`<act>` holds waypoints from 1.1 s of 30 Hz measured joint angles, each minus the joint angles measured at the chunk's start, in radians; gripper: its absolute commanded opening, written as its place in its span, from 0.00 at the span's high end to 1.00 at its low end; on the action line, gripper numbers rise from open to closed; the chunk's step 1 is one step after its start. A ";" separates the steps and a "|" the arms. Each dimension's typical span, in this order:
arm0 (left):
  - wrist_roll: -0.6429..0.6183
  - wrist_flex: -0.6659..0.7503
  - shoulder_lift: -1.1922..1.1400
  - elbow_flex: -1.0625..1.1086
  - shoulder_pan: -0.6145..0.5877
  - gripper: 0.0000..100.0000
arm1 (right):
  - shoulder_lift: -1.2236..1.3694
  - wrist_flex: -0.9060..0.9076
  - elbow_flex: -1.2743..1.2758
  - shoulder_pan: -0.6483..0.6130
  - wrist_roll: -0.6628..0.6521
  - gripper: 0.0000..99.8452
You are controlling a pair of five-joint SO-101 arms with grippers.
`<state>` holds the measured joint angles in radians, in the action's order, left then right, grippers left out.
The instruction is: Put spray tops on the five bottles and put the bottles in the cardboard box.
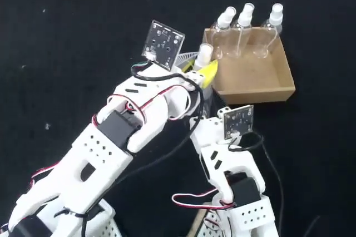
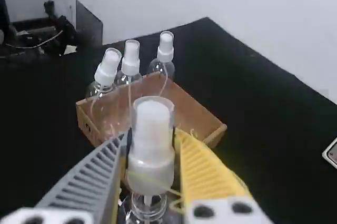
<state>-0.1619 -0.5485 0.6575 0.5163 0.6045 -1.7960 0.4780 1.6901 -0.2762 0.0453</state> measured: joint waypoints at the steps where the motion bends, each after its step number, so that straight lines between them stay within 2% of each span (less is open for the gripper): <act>1: 0.000 -0.018 0.000 -0.003 0.000 0.86 | 0.000 0.000 0.000 -0.002 0.000 0.99; 4: 0.000 -0.049 -0.005 -0.008 0.000 0.76 | 0.000 0.000 0.000 0.000 0.000 0.99; 6: 0.000 -0.051 -0.005 -0.008 -0.003 0.73 | 0.000 0.000 0.000 0.002 0.002 0.99; 12: 0.000 -0.051 -0.005 -0.006 -0.014 0.76 | 0.000 0.000 0.000 0.002 0.002 0.99; 21: 0.002 -0.051 -0.005 -0.006 -0.169 0.75 | 0.000 0.000 0.000 0.002 0.000 0.99; 33: 0.002 -0.051 -0.003 -0.074 -0.204 0.75 | 0.000 0.000 0.000 0.002 0.000 0.99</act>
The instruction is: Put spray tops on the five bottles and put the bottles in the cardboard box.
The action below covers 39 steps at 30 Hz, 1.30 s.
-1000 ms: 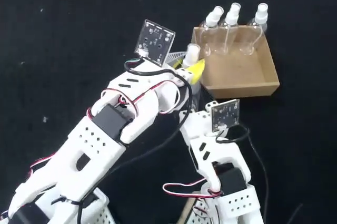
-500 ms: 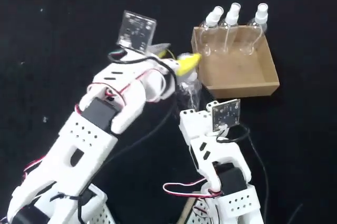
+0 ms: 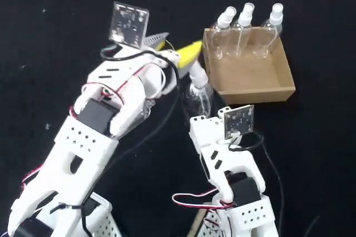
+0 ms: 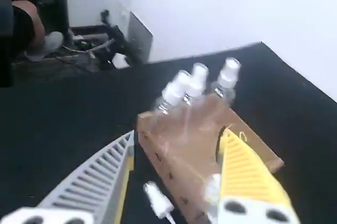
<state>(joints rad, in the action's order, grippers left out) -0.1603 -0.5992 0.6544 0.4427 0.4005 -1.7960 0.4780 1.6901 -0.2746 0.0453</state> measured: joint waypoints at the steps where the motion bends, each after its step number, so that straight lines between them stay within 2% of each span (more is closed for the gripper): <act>1: 0.000 0.000 0.000 -0.008 -0.018 0.75 | 0.000 0.000 0.000 0.000 0.000 0.99; 4: 0.000 0.000 0.014 -0.015 -0.066 0.75 | 0.000 0.000 0.000 0.000 0.000 0.99; 10: 0.000 0.000 0.035 0.029 -0.072 0.75 | 0.000 0.000 0.000 0.000 0.000 0.99; 13: 0.002 0.000 0.034 0.087 -0.028 0.75 | 0.000 0.000 0.000 0.000 0.002 0.99; 24: 0.006 0.002 0.041 0.091 0.114 0.75 | 0.000 0.000 0.000 0.000 0.002 0.99; 30: 0.104 0.006 0.041 0.089 0.114 0.75 | 0.000 0.000 0.000 0.000 0.002 0.99; 34: 0.126 0.003 0.041 0.080 0.110 0.75 | 0.000 0.000 0.000 0.000 0.000 0.99; 39: 0.133 0.000 0.041 0.026 0.023 0.75 | 0.000 0.000 0.000 0.000 0.002 0.99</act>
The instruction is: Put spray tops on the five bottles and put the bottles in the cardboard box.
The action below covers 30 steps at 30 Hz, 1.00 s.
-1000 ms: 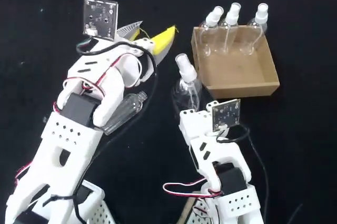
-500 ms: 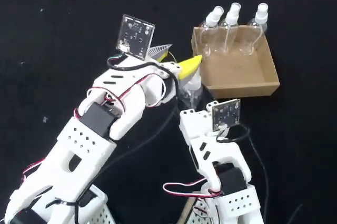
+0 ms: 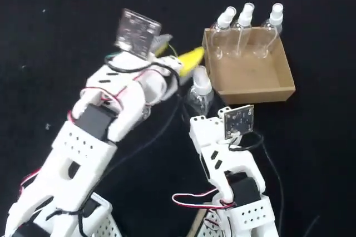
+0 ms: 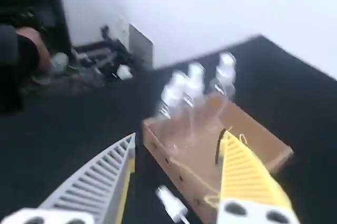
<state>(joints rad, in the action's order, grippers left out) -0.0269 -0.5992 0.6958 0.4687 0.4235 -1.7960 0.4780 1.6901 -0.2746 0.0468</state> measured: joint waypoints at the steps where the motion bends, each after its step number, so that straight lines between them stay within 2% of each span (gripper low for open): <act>1: 0.000 0.000 0.012 -0.009 -0.015 0.75 | 0.000 0.000 0.000 0.000 0.000 0.99; 9: 0.000 0.000 0.255 0.009 -0.181 0.75 | 0.000 0.040 0.000 0.003 0.000 0.99; 13: 0.000 0.000 0.367 0.190 -0.278 0.75 | 0.000 0.141 -0.032 0.115 0.000 0.99; 17: 0.000 0.006 0.442 0.448 -0.308 0.75 | 0.000 0.190 -0.132 0.295 -0.005 0.99; 21: 0.000 0.135 0.494 0.664 -0.292 0.75 | 0.000 0.190 -0.230 0.519 -0.094 0.99; 26: 0.000 0.347 0.509 0.905 -0.247 0.75 | 0.023 0.175 -0.308 0.660 -0.181 0.99; 30: 0.002 0.476 0.520 1.028 -0.245 0.75 | 0.224 0.064 -0.362 0.763 -0.192 0.99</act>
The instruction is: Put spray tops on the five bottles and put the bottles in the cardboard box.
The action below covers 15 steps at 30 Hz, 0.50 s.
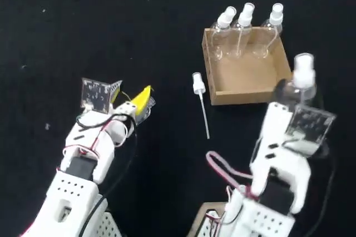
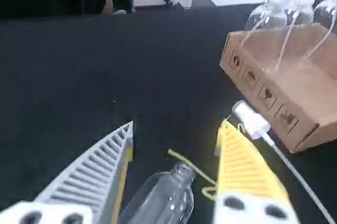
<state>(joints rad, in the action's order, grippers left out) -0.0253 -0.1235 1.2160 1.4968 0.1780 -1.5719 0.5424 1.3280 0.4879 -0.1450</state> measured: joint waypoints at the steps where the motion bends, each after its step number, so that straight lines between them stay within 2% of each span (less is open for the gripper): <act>1: 0.000 0.028 0.003 0.026 0.000 0.75 | 0.054 -0.046 0.000 0.023 -0.003 0.99; 8: 0.000 0.153 0.003 0.123 -0.002 0.75 | 0.523 -0.477 -0.025 0.192 -0.008 0.99; 15: 0.000 0.163 0.005 0.124 0.008 0.75 | 0.948 -0.784 -0.115 0.229 -0.008 0.99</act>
<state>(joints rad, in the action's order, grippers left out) -0.0253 0.0391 1.2206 1.6210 0.1857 -0.6237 -0.2417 1.2129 0.7165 -0.1527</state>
